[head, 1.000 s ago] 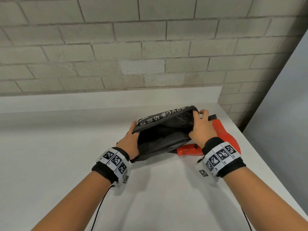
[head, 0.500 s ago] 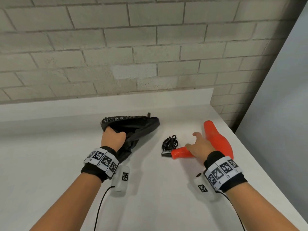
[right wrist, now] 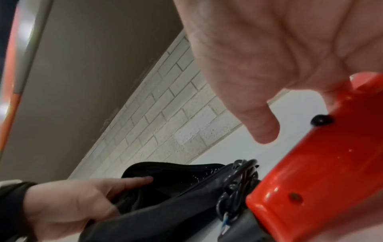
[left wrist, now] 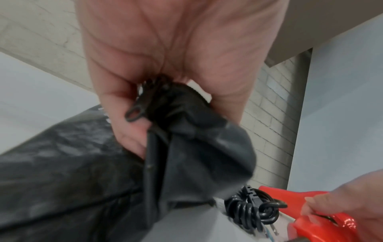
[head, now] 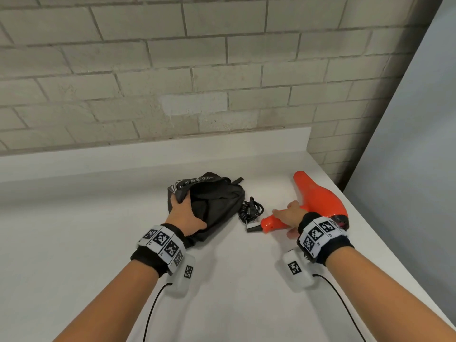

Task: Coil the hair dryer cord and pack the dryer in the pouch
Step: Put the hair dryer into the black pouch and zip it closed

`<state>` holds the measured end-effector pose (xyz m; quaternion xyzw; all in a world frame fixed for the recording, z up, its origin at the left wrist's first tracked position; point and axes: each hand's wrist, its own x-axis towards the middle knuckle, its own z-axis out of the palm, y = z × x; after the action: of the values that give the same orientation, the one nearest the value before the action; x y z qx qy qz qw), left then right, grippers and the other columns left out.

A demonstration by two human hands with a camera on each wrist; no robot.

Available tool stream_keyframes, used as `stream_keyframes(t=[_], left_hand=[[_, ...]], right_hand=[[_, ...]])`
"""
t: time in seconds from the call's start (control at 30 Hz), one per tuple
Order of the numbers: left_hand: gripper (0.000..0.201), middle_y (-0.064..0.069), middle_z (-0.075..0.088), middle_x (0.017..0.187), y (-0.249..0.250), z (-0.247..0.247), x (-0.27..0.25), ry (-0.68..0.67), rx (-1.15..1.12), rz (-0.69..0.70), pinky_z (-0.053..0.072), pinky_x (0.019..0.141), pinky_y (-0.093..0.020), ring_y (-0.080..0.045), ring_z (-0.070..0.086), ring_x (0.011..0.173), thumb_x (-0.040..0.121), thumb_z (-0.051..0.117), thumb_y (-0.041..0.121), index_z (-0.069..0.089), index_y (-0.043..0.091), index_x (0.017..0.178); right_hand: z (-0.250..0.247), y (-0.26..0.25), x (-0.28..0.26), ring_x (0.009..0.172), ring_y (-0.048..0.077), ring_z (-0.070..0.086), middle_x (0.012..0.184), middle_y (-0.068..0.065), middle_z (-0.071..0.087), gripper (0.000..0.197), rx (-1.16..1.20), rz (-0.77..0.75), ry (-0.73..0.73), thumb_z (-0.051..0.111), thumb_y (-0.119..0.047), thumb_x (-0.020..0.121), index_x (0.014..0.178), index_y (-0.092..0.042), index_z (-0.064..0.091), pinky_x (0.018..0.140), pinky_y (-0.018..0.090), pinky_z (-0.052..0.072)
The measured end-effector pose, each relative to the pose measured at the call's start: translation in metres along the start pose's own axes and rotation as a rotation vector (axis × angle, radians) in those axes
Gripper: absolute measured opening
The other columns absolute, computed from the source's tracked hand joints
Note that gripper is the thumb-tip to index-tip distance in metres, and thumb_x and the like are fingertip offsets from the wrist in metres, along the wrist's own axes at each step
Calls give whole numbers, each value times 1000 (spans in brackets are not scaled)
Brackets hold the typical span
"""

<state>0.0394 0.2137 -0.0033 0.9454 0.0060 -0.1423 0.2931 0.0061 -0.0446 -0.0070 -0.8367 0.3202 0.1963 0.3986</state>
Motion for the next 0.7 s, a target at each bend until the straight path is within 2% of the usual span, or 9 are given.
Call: stream_keyframes(t=[0.07,0.1,0.2,0.27,0.3,0.4,0.47,0.57,0.7], left_hand=[[109,-13,-7,153,-1,0,2,-63,1,19,36,109,-37,-35,32,134,65,73,17,0,23,146],[110,-12,-3,153,0,0,2,-89,1,28,39,107,-37,-34,34,133,64,73,18,-1,23,146],[109,-12,4,153,0,0,3,-135,21,61,44,102,-36,-32,38,130,66,72,16,-2,23,146],[108,-12,6,153,1,0,5,-149,33,57,44,101,-35,-32,39,129,67,71,15,-2,23,146],[107,-12,8,153,1,-1,6,-158,34,51,44,101,-35,-32,39,129,67,70,14,-3,23,146],[100,-13,6,154,5,-3,8,-179,54,47,44,101,-36,-34,37,130,73,63,11,-5,24,145],[87,-13,-1,155,10,-3,9,-182,106,52,42,103,-38,-36,33,133,81,50,8,-6,23,145],[76,-13,3,155,18,0,8,-199,155,77,42,102,-37,-37,37,130,86,40,6,-3,22,146],[77,-13,29,149,31,6,4,-312,154,147,40,99,-29,-30,43,125,85,41,6,1,29,146]], right_hand=[[-2,-1,6,68,22,58,98,13,55,61,-21,-10,58,54,-38,88,131,-2,29,62,30,51],[-4,-2,7,73,23,59,99,13,58,59,-85,-38,80,52,-38,89,129,0,34,63,29,48],[-11,-4,11,108,32,57,120,19,56,34,-129,-130,122,49,-27,93,114,-1,49,95,37,46],[-18,-5,14,107,38,59,118,24,58,11,72,-180,110,55,-19,90,84,-10,52,96,47,48],[-23,-7,17,100,39,61,114,27,60,17,203,-196,113,58,-17,87,75,-11,48,92,50,50],[-37,-13,10,81,33,60,103,24,54,20,624,-205,139,60,-5,84,93,-6,42,75,50,56],[-47,-19,2,91,32,56,107,16,45,30,791,-277,169,59,-1,84,103,-12,38,61,43,58],[-55,-28,-14,100,29,52,112,9,38,33,913,-478,237,58,1,83,104,-16,40,60,38,55],[-47,-34,-27,98,22,49,95,-5,41,34,955,-708,304,59,0,83,102,-21,41,65,35,57]])
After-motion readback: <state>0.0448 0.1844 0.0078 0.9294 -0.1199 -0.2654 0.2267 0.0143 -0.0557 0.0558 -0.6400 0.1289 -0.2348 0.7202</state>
